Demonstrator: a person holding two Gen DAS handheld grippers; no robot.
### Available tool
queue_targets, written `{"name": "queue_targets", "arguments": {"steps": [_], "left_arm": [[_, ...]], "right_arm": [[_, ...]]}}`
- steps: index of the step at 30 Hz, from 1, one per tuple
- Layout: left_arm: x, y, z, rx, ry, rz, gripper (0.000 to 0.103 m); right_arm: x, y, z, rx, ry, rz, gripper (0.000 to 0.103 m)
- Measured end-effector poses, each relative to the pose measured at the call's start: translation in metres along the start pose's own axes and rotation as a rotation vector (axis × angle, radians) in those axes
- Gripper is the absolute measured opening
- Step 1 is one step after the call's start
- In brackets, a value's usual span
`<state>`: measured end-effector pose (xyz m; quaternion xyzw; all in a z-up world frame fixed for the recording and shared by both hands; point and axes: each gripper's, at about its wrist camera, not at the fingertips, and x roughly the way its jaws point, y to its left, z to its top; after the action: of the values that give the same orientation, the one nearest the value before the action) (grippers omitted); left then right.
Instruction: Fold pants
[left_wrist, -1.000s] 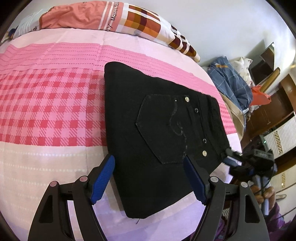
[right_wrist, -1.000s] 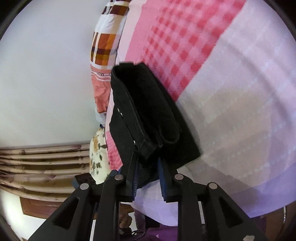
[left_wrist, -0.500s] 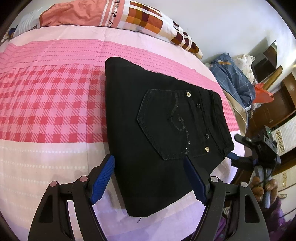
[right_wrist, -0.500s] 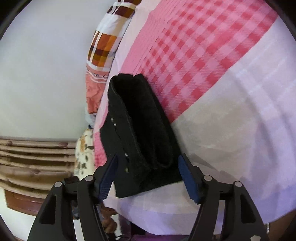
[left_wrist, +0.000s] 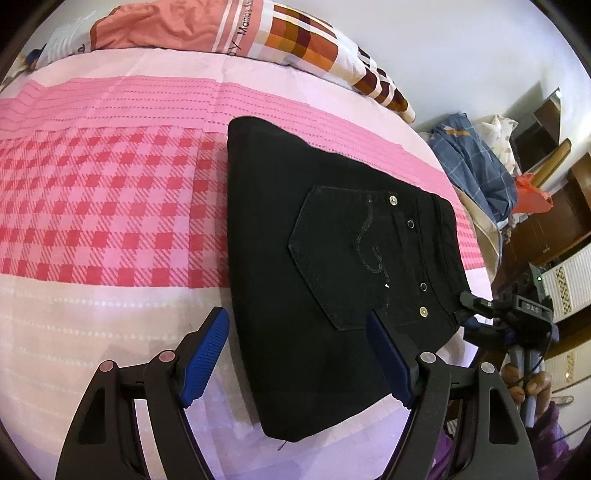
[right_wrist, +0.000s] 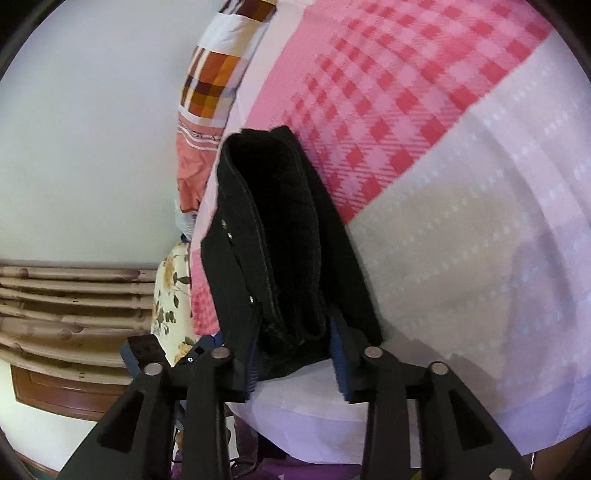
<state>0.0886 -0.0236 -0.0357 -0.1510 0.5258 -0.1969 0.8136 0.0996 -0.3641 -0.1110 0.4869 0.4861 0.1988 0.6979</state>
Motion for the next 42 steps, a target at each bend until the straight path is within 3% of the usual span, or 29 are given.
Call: {"name": "queue_targets", "arguments": {"steps": [2,9,12,16,19,24,35,42], "left_arm": [[-0.003,0.002,0.000,-0.001,-0.011,0.003,0.077],[-0.006,0.002,0.004,0.022,-0.028,0.051,0.077],[-0.006,-0.005,0.007,0.051,-0.054,0.093,0.077],[-0.005,-0.013,0.010,0.085,-0.092,0.154,0.077],[-0.002,-0.017,0.012,0.107,-0.101,0.198,0.077],[0.002,-0.022,0.011,0.149,-0.109,0.266,0.077],[0.008,-0.026,0.007,0.186,-0.101,0.319,0.077],[0.017,-0.023,0.008,0.188,-0.069,0.329,0.077]], "right_arm": [[-0.005,-0.001,0.002,0.014,-0.028,0.029,0.051],[-0.026,0.004,0.013,0.008,-0.140,0.066,0.062],[-0.028,0.022,0.012,-0.081,-0.165,-0.002,0.063],[-0.021,0.058,0.001,-0.291,-0.186,-0.173,0.066],[-0.015,0.067,-0.003,-0.353,-0.186,-0.206,0.072],[-0.013,0.063,-0.001,-0.332,-0.181,-0.204,0.073],[-0.014,0.053,0.001,-0.280,-0.183,-0.173,0.078],[-0.014,0.057,0.010,-0.316,-0.185,-0.237,0.086]]}}
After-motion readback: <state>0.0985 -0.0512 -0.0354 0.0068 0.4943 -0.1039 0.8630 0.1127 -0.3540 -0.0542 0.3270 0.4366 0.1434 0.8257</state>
